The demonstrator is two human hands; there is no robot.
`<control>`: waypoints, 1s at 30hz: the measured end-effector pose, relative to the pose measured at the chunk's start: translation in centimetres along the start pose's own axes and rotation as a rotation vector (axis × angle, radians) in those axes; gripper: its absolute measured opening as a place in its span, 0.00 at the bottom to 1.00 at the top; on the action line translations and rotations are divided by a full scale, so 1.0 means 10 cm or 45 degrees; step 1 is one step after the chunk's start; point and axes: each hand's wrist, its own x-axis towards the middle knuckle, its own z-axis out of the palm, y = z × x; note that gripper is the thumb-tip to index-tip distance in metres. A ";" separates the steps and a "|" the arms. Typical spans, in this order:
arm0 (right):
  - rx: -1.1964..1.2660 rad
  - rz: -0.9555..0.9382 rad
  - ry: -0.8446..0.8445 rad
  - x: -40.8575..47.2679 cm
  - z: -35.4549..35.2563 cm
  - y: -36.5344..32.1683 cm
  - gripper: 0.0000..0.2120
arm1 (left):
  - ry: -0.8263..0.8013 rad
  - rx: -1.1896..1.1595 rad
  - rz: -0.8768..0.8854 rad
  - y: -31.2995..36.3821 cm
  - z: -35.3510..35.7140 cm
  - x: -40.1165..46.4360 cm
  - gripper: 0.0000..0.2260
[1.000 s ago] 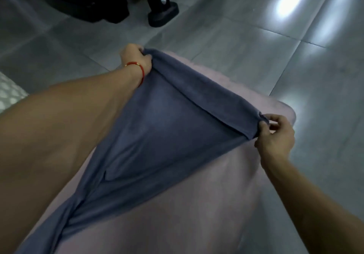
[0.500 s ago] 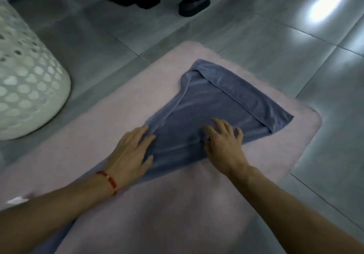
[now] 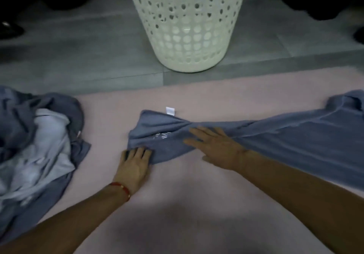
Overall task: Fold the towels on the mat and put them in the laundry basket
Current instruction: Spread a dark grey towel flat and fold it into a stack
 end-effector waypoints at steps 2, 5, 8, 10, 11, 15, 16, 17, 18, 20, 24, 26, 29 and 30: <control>0.001 -0.005 0.008 0.22 -0.06 -0.16 0.39 | 0.080 -0.087 -0.049 -0.02 -0.06 0.01 0.18; -0.092 -0.074 0.141 0.47 -0.06 -0.34 0.40 | 0.224 -0.397 0.024 0.01 -0.36 -0.07 0.11; 0.157 -0.134 0.231 0.56 -0.20 -0.39 0.13 | 0.170 -0.713 -0.077 -0.05 -0.77 -0.24 0.02; 0.342 -0.127 0.237 0.57 -0.39 -0.28 0.09 | 0.160 -0.891 -0.185 -0.19 -1.02 -0.22 0.03; 0.434 -0.099 0.299 0.58 -0.55 -0.20 0.11 | 0.170 -0.954 -0.224 -0.29 -1.10 -0.10 0.05; 0.458 0.175 0.639 0.89 -1.08 0.16 0.16 | 0.539 -1.363 -0.403 -0.65 -1.38 0.82 0.10; 0.378 0.315 0.562 0.97 -1.16 0.21 0.24 | 0.600 -1.472 -0.519 -0.73 -1.37 1.04 0.11; 0.299 0.427 0.497 1.05 -1.16 0.28 0.29 | 0.575 -1.535 -0.656 -0.82 -1.27 1.20 0.14; 0.268 0.493 0.457 1.07 -1.14 0.31 0.30 | 0.458 -1.517 -0.760 -0.88 -1.11 1.30 0.19; 0.170 0.497 0.395 1.03 -0.90 0.31 0.27 | 0.077 -1.341 -0.841 -0.82 -0.73 1.24 0.34; 0.113 0.471 0.179 0.73 -0.12 0.18 0.27 | -0.158 -0.977 -0.643 -0.52 -0.10 0.98 0.35; 0.052 0.412 0.201 0.57 0.18 0.12 0.32 | 0.028 -0.831 -0.601 -0.48 0.00 0.94 0.19; 0.015 0.350 0.262 0.42 0.38 0.18 0.39 | 0.178 -0.789 -0.512 -0.49 -0.06 0.94 0.07; 0.027 0.321 0.286 0.38 0.37 0.20 0.37 | 0.194 -0.826 -0.510 -0.49 -0.10 0.91 0.05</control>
